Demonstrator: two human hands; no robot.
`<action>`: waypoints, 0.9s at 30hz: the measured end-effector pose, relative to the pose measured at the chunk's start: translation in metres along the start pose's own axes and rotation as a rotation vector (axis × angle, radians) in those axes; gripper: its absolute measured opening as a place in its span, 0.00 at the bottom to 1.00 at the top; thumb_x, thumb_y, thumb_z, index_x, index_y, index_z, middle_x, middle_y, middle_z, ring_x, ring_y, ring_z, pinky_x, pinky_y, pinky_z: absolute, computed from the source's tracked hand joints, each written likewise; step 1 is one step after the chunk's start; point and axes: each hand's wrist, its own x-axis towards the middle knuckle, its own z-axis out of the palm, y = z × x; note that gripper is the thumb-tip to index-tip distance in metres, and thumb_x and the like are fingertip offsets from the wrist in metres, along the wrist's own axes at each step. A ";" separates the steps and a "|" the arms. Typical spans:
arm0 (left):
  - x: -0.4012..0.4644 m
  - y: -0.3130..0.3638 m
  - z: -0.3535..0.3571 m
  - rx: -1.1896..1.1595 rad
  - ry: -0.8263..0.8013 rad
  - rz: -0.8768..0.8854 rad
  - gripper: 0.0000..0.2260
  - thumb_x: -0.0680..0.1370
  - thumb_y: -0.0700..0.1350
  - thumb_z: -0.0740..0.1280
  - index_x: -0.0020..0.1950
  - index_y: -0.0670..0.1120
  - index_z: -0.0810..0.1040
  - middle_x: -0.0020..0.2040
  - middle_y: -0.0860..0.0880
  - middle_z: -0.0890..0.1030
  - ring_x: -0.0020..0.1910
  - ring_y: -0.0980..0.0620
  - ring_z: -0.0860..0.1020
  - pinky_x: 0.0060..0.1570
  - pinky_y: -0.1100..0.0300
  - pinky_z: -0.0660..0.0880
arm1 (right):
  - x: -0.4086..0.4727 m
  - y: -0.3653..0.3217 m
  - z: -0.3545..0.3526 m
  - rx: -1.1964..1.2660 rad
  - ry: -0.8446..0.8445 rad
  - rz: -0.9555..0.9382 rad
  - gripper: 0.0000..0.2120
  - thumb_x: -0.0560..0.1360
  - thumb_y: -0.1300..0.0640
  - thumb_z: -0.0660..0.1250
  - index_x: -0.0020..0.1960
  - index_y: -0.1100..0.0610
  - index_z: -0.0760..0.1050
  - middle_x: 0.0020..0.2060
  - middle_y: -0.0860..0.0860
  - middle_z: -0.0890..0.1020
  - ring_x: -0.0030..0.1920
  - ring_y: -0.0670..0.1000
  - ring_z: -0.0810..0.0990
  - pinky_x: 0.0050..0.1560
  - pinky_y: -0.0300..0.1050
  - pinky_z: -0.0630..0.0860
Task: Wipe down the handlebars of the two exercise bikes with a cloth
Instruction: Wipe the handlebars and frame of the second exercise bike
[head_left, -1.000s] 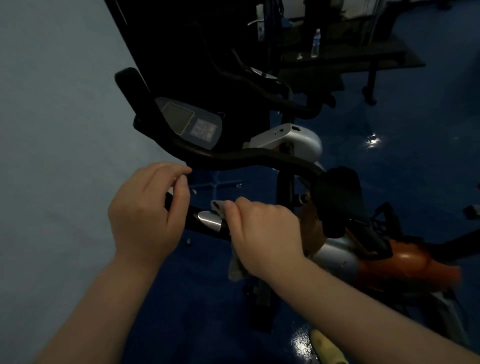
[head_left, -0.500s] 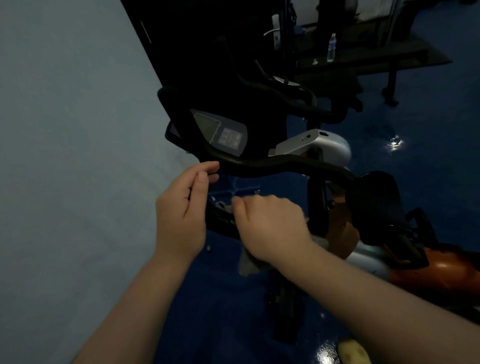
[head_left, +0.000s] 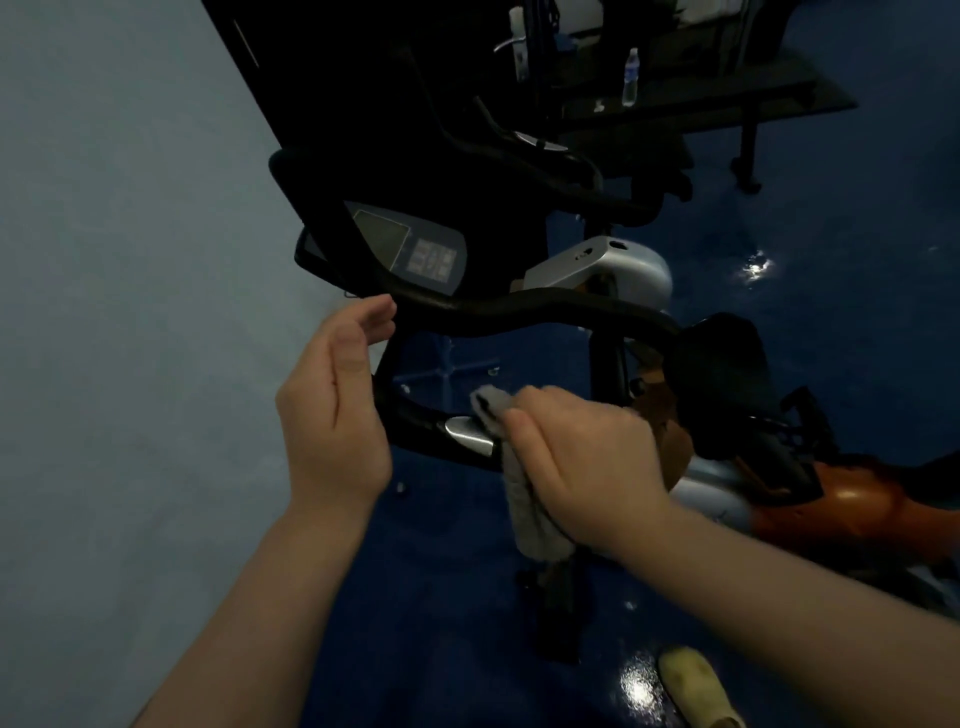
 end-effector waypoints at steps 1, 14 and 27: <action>0.000 0.001 0.000 0.004 0.009 -0.005 0.17 0.82 0.49 0.51 0.59 0.47 0.77 0.54 0.54 0.81 0.55 0.52 0.80 0.56 0.62 0.74 | 0.002 0.001 -0.001 -0.017 -0.026 0.029 0.20 0.79 0.45 0.46 0.39 0.52 0.71 0.31 0.46 0.72 0.31 0.51 0.76 0.29 0.43 0.62; -0.001 0.007 -0.005 0.156 -0.081 0.002 0.17 0.81 0.51 0.51 0.56 0.50 0.78 0.50 0.55 0.82 0.51 0.57 0.80 0.51 0.64 0.74 | 0.004 -0.035 0.011 0.012 0.074 -0.045 0.15 0.80 0.47 0.51 0.49 0.52 0.73 0.39 0.48 0.77 0.33 0.51 0.76 0.30 0.45 0.69; -0.006 0.022 -0.004 0.850 -0.176 0.426 0.10 0.77 0.44 0.62 0.44 0.44 0.82 0.39 0.48 0.82 0.37 0.46 0.74 0.39 0.52 0.69 | -0.002 0.033 -0.003 0.126 -0.037 0.117 0.16 0.82 0.51 0.53 0.60 0.57 0.75 0.60 0.54 0.74 0.63 0.52 0.69 0.67 0.50 0.65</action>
